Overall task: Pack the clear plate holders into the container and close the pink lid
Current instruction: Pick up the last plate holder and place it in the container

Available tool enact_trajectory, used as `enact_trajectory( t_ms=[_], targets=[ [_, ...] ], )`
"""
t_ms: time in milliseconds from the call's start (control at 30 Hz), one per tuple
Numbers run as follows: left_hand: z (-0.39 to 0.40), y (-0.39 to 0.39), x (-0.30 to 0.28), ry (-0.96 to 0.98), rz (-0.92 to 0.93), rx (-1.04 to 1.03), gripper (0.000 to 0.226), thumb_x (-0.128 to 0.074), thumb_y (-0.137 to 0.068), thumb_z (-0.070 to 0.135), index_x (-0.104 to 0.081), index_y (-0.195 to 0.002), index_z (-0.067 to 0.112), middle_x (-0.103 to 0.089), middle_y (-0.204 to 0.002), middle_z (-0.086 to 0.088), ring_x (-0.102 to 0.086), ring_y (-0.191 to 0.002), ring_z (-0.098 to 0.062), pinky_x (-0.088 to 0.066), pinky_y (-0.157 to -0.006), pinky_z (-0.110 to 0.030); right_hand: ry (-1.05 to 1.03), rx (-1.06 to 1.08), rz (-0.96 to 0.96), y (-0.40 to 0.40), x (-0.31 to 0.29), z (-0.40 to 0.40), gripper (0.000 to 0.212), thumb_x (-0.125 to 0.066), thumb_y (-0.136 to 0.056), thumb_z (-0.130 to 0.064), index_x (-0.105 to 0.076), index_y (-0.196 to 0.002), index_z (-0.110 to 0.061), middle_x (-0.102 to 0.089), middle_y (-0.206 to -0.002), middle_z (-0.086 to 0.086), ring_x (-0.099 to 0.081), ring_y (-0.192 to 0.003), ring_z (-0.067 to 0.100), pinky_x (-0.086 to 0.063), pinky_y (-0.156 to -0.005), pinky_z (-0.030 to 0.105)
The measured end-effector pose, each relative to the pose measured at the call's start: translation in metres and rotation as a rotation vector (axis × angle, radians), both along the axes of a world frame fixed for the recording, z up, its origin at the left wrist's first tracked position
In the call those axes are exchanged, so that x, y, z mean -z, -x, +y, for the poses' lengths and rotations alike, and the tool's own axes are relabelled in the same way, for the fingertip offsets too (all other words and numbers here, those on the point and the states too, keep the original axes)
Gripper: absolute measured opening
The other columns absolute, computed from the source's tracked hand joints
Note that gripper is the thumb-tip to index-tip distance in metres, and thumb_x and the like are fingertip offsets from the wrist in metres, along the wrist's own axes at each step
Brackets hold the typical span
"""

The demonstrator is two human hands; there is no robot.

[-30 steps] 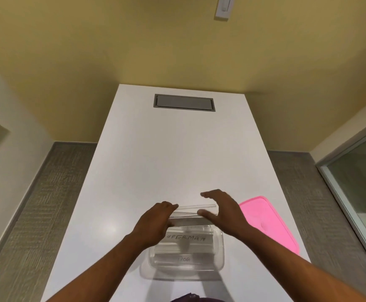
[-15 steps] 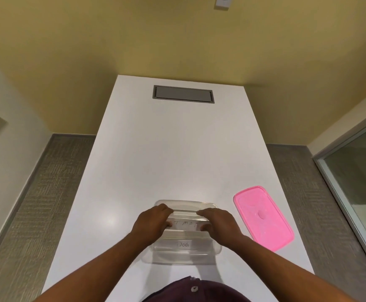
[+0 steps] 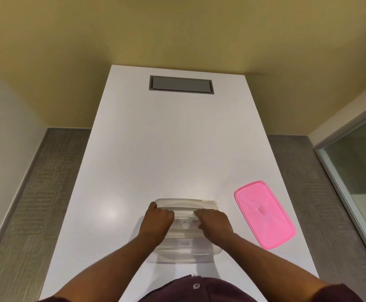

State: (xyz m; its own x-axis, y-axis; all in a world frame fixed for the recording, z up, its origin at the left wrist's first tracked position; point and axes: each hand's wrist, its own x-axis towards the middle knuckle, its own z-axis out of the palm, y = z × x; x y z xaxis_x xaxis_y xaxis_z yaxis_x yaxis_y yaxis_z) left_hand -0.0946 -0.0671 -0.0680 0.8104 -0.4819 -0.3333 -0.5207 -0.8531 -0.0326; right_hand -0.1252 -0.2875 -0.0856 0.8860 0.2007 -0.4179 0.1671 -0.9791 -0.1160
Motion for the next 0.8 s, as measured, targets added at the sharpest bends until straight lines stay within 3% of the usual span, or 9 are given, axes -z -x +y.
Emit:
enact_trajectory(
  t_ms=[167, 300, 500, 667, 800],
  targets=[
    [-0.003, -0.004, 0.004, 0.024, 0.000, 0.001, 0.043, -0.039, -0.067, -0.014, -0.060, -0.088, 0.017, -0.072, -0.083, -0.003, -0.068, -0.076, -0.028, -0.035, -0.092, -0.039, 0.008, -0.004, 0.023, -0.003, 0.008, 0.000, 0.038, -0.060, -0.097, -0.023, -0.053, -0.134, -0.020, -0.064, -0.134, 0.001, -0.063, -0.118, 0.031, -0.055, -0.087, 0.041],
    [-0.001, -0.006, 0.011, 0.052, -0.011, 0.036, 0.051, -0.026, -0.058, -0.008, -0.059, -0.088, 0.017, -0.070, -0.081, -0.003, -0.067, -0.075, -0.029, -0.036, -0.090, -0.039, 0.029, -0.026, 0.021, -0.006, 0.009, 0.002, 0.041, -0.059, -0.098, -0.020, -0.052, -0.137, -0.016, -0.062, -0.136, 0.004, -0.060, -0.120, 0.031, -0.055, -0.088, 0.041],
    [-0.001, -0.007, 0.015, 0.016, -0.003, 0.013, 0.035, -0.050, -0.071, -0.010, -0.060, -0.091, 0.017, -0.071, -0.085, -0.003, -0.067, -0.078, -0.028, -0.036, -0.095, -0.037, 0.083, -0.041, -0.012, -0.006, 0.008, 0.006, 0.038, -0.055, -0.093, -0.004, -0.056, -0.130, -0.013, -0.065, -0.128, 0.007, -0.062, -0.111, 0.033, -0.052, -0.080, 0.041],
    [-0.001, -0.003, 0.014, 0.021, 0.014, 0.019, 0.036, -0.050, -0.072, -0.011, -0.061, -0.096, 0.014, -0.069, -0.090, -0.005, -0.065, -0.083, -0.030, -0.037, -0.098, -0.039, 0.088, -0.056, -0.038, -0.004, 0.010, 0.008, 0.033, -0.055, -0.090, -0.001, -0.058, -0.121, -0.012, -0.066, -0.119, 0.008, -0.062, -0.105, 0.034, -0.049, -0.075, 0.041],
    [0.002, -0.001, 0.005, -0.010, 0.040, 0.011, 0.035, -0.067, -0.060, -0.007, -0.064, -0.083, 0.019, -0.068, -0.075, 0.001, -0.066, -0.068, -0.023, -0.047, -0.089, -0.035, 0.059, -0.072, -0.048, -0.004, 0.014, 0.007, 0.035, -0.056, -0.090, -0.003, -0.057, -0.125, -0.011, -0.065, -0.121, 0.009, -0.061, -0.107, 0.034, -0.051, -0.079, 0.042]
  ],
)
